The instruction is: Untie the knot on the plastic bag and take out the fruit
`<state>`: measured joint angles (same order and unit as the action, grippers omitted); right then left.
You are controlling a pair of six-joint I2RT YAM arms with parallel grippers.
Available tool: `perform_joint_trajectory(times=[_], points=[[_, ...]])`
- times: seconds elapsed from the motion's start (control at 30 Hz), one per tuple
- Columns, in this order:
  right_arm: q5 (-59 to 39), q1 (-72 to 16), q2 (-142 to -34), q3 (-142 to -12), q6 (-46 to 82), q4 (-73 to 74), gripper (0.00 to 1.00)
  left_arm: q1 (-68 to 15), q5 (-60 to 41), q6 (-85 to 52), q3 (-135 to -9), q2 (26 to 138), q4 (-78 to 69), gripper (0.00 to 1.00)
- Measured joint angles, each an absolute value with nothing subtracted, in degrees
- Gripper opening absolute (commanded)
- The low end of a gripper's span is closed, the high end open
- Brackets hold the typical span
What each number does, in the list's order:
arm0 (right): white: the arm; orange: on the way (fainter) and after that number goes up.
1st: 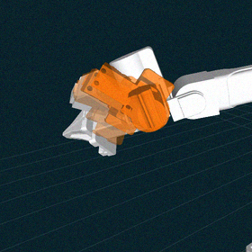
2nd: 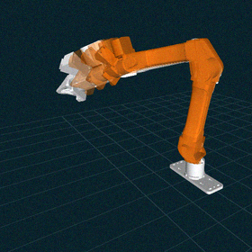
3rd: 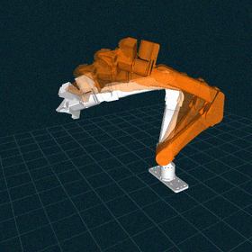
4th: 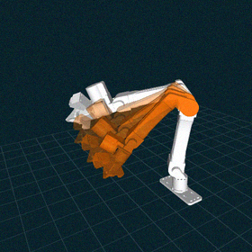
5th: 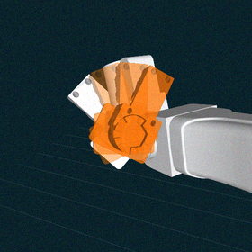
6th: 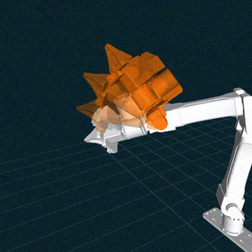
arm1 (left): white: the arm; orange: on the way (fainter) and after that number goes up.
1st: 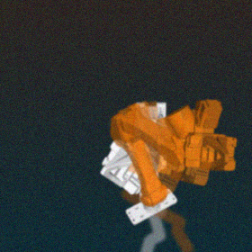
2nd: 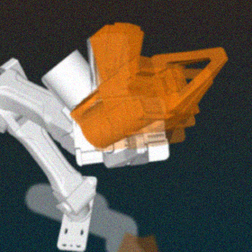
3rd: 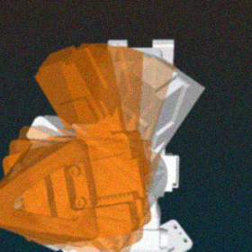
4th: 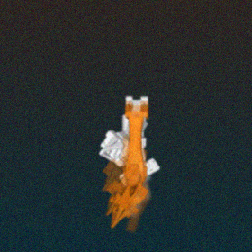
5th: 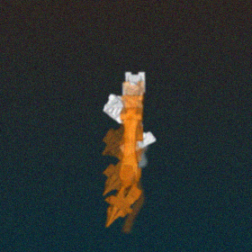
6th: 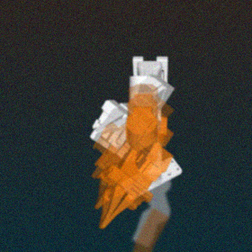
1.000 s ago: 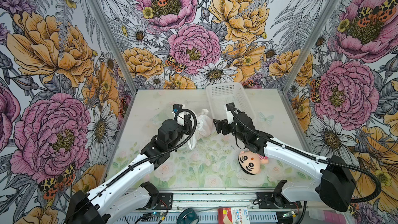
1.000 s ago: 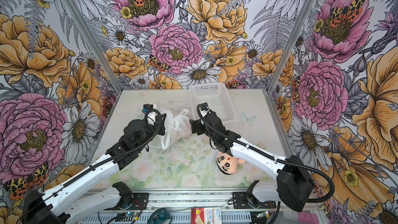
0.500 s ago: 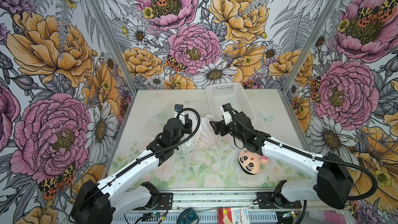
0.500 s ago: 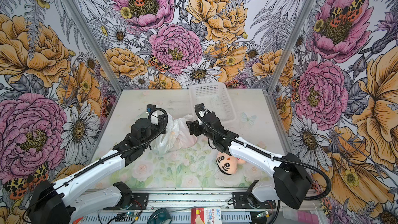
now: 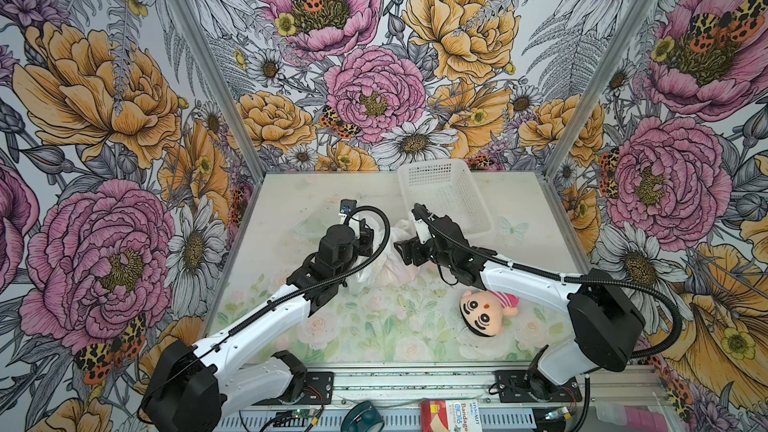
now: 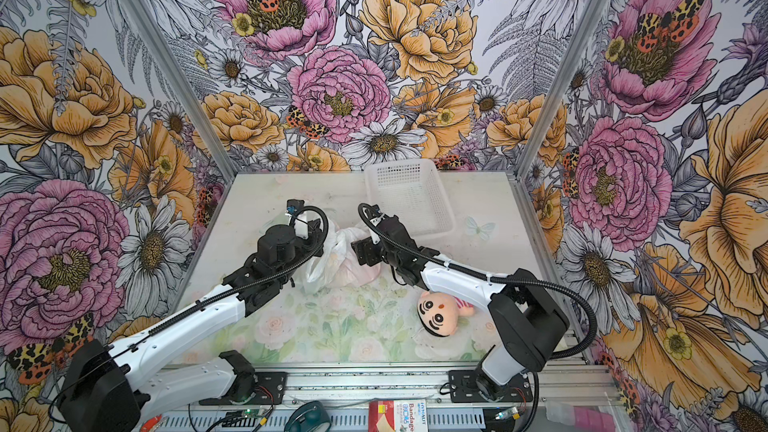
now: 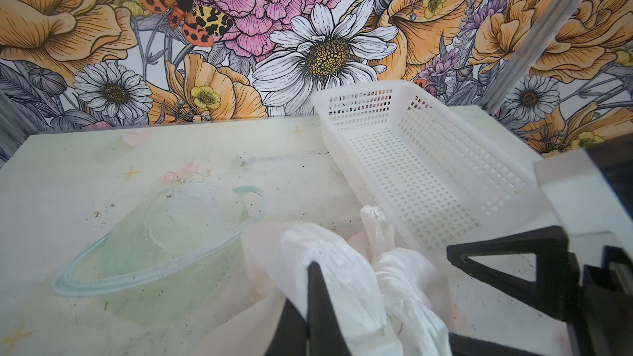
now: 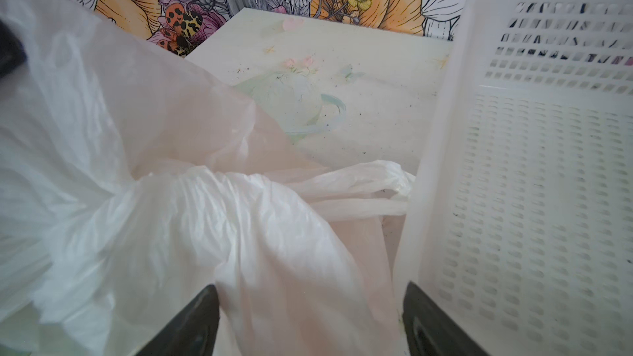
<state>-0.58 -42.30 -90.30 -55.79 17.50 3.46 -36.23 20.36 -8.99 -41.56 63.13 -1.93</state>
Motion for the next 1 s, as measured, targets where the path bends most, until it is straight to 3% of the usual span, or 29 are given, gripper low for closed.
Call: perform_joint_trajectory(times=[0.07,0.27,0.3,1.0], points=[[-0.8,-42.3,-91.7,-57.4,17.1,3.4,0.69,-36.2,20.4,-9.0,-41.6,63.0,-1.9,0.0],[-2.0,-42.3,-95.2,-60.4,16.6,2.6,0.03,-36.2,20.4,-9.0,-41.6,62.5,-1.8,0.0],[-2.1,-42.3,-95.2,-60.4,16.6,2.4,0.0,-36.2,20.4,-9.0,-41.6,62.4,-1.8,0.0],[5.8,-40.2,-88.9,-52.5,20.7,6.7,0.0,-32.7,25.5,-12.6,-41.7,62.5,0.1,0.0]])
